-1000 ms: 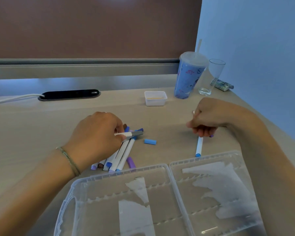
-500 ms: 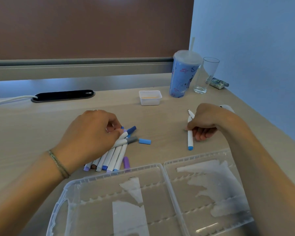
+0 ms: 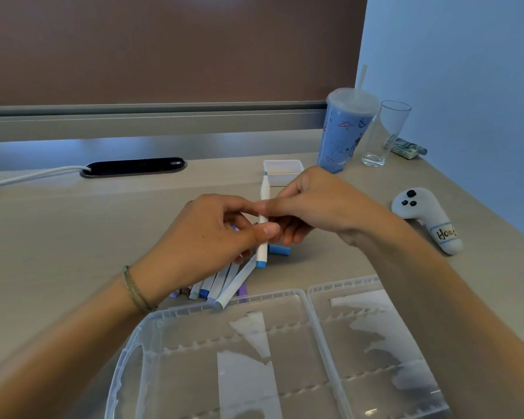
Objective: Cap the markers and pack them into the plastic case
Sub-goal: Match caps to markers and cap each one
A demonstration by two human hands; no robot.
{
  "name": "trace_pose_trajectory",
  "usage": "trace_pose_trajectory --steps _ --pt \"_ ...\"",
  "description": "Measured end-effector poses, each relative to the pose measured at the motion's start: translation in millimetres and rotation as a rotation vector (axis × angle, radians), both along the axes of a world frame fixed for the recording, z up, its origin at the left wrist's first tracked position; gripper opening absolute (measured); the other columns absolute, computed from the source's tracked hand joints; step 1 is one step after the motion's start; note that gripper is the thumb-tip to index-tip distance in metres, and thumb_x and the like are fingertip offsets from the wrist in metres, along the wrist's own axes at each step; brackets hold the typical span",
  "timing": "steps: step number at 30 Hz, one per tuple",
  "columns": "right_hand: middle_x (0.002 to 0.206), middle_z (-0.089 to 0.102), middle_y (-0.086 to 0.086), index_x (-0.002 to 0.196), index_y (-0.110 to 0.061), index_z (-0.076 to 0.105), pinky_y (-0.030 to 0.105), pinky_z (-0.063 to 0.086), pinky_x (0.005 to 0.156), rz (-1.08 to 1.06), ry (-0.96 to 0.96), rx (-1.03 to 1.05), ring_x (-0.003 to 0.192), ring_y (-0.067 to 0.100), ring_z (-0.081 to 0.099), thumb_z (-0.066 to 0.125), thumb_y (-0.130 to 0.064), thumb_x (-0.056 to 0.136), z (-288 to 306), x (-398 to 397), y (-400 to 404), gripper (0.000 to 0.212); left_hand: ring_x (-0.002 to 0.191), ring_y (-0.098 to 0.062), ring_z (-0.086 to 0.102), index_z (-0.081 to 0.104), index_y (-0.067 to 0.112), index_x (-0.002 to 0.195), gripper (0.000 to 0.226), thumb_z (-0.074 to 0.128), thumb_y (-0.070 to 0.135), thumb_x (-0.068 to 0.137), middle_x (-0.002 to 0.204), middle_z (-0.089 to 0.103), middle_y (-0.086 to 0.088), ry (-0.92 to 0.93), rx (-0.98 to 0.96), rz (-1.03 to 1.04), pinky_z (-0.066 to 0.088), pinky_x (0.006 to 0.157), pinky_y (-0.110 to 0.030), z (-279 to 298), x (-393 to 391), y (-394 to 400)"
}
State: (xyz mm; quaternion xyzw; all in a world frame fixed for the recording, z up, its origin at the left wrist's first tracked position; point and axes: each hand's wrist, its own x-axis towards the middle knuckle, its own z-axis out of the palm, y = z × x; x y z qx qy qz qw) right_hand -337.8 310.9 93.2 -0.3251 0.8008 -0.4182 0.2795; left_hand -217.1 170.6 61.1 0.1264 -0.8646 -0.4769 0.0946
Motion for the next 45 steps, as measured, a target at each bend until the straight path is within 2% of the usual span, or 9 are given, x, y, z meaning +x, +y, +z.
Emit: trace_pose_trajectory --steps 5,10,14,19,24,28,31,37,45 --pt "0.072 0.077 0.009 0.083 -0.006 0.081 0.024 0.06 0.064 0.025 0.055 -0.001 0.064 0.017 0.071 0.071 -0.031 0.095 -5 -2 -2 0.03 0.061 -0.018 0.073 0.074 0.023 0.093 0.006 0.071 0.027 0.091 0.071 0.075 -0.001 0.024 0.026 0.002 0.06 0.064 -0.03 0 -1 -5" --pt "0.075 0.073 -0.004 0.074 -0.02 0.077 0.025 0.05 0.069 0.029 0.404 0.4 0.076 0.012 0.066 0.082 -0.027 0.082 -22 -12 -4 0.012 0.063 -0.014 0.071 0.071 0.02 0.083 0.018 0.063 0.032 0.095 0.07 0.074 0.002 -0.017 -0.096 0.074 0.062 0.07 -0.038 -3 -3 -12" --pt "0.08 0.069 -0.005 0.082 -0.019 0.076 0.026 0.047 0.068 0.063 0.438 0.523 0.08 0.013 0.063 0.087 -0.034 0.076 -35 -11 -8 0.019 0.065 -0.014 0.068 0.072 0.019 0.078 0.035 0.053 0.04 0.099 0.071 0.072 -0.002 -0.046 -0.129 0.098 0.057 0.071 -0.035 -3 -5 -13" --pt "0.088 0.07 -0.003 0.087 -0.019 0.075 0.027 0.048 0.072 0.07 0.486 0.563 0.085 0.015 0.063 0.081 -0.036 0.083 -44 -12 -12 0.019 0.059 -0.006 0.067 0.072 0.023 0.078 0.036 0.051 0.04 0.101 0.068 0.071 0.003 -0.054 -0.125 0.097 0.053 0.064 -0.024 -3 -5 -16" --pt "0.077 0.077 0.003 0.089 -0.01 0.071 0.031 0.056 0.073 0.034 0.259 0.363 0.068 0.014 0.067 0.074 -0.02 0.092 -32 -27 3 0.011 0.063 -0.011 0.069 0.074 0.023 0.087 0.025 0.058 0.037 0.098 0.072 0.071 0.002 -0.062 -0.181 0.063 0.055 0.057 -0.017 -3 -3 -19" --pt "0.077 0.075 0.012 0.09 -0.004 0.071 0.035 0.058 0.073 -0.036 0.143 0.102 0.07 0.019 0.066 0.074 -0.001 0.088 -25 -41 14 0.004 0.074 -0.016 0.067 0.076 0.029 0.088 0.02 0.062 0.042 0.094 0.078 0.07 0.003 -0.076 -0.267 0.054 0.056 0.069 -0.034 -2 -3 -19" --pt "0.083 0.075 0.018 0.089 -0.007 0.073 0.031 0.06 0.069 -0.046 0.103 -0.029 0.071 0.017 0.068 0.075 0.003 0.086 -19 -46 19 0.011 0.074 -0.014 0.065 0.078 0.03 0.09 0.022 0.061 0.045 0.093 0.081 0.07 0.004 -0.095 -0.316 0.041 0.054 0.071 -0.034 -3 -2 -19" --pt "0.08 0.073 0.012 0.087 -0.009 0.073 0.024 0.058 0.066 0.012 0.094 -0.116 0.071 0.014 0.067 0.074 0.005 0.086 -15 -45 19 0.014 0.077 -0.007 0.061 0.078 0.034 0.095 0.02 0.063 0.046 0.092 0.083 0.07 0.01 -0.093 -0.359 0.047 0.047 0.064 -0.019 -6 -2 -19" --pt "0.077 0.072 0.008 0.086 -0.01 0.075 0.022 0.058 0.065 0.03 0.139 -0.152 0.068 0.01 0.065 0.075 0.005 0.085 -13 -36 14 0.015 0.081 -0.01 0.06 0.078 0.033 0.104 0.022 0.064 0.045 0.092 0.09 0.071 0.01 -0.082 -0.399 0.037 0.047 0.065 -0.02 -7 -3 -19"
